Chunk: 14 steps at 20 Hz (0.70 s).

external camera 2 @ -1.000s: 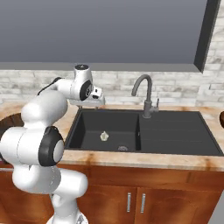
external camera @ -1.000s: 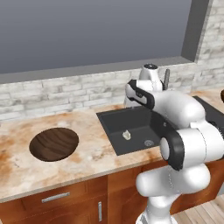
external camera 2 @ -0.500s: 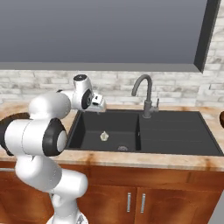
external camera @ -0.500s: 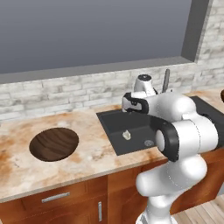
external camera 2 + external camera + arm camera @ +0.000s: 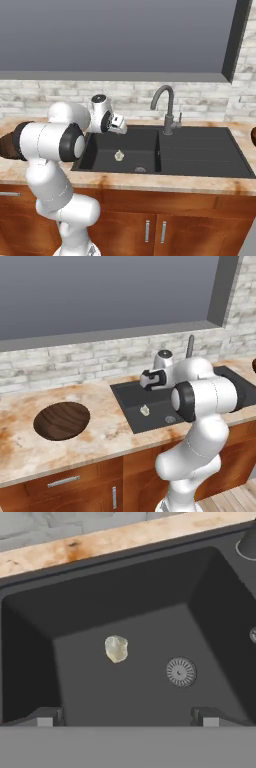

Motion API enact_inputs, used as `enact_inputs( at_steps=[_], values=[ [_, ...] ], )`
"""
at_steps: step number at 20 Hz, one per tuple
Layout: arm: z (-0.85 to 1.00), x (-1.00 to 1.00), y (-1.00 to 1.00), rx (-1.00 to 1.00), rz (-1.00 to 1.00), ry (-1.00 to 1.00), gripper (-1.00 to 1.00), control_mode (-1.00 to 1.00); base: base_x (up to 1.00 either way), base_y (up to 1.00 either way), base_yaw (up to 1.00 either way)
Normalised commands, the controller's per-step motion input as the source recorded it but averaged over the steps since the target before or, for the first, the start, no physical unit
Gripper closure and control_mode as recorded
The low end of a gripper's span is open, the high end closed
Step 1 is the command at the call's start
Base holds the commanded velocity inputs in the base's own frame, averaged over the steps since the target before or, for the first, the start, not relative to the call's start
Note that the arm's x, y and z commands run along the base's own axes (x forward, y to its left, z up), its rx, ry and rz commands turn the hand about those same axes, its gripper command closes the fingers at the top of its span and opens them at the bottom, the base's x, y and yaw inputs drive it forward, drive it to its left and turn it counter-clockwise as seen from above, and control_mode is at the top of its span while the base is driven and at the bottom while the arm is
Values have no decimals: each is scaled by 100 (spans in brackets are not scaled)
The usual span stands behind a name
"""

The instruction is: Pick the apples from the cabinet and place them in one bowl. Pick the garlic from the sink and place it in the other bowl.

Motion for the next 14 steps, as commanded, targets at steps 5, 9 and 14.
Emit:
enact_inputs(
  at_steps=[5, 9, 14],
  values=[
    [-30, 14, 0, 6, -3, 0, -100, -100, 0, 0, 0],
    [-18, 26, -2, 4, 6, 1, -100, -100, 0, 0, 0],
    [-15, 14, -3, -2, 11, 1, -100, -100, 0, 0, 0]
  ],
)
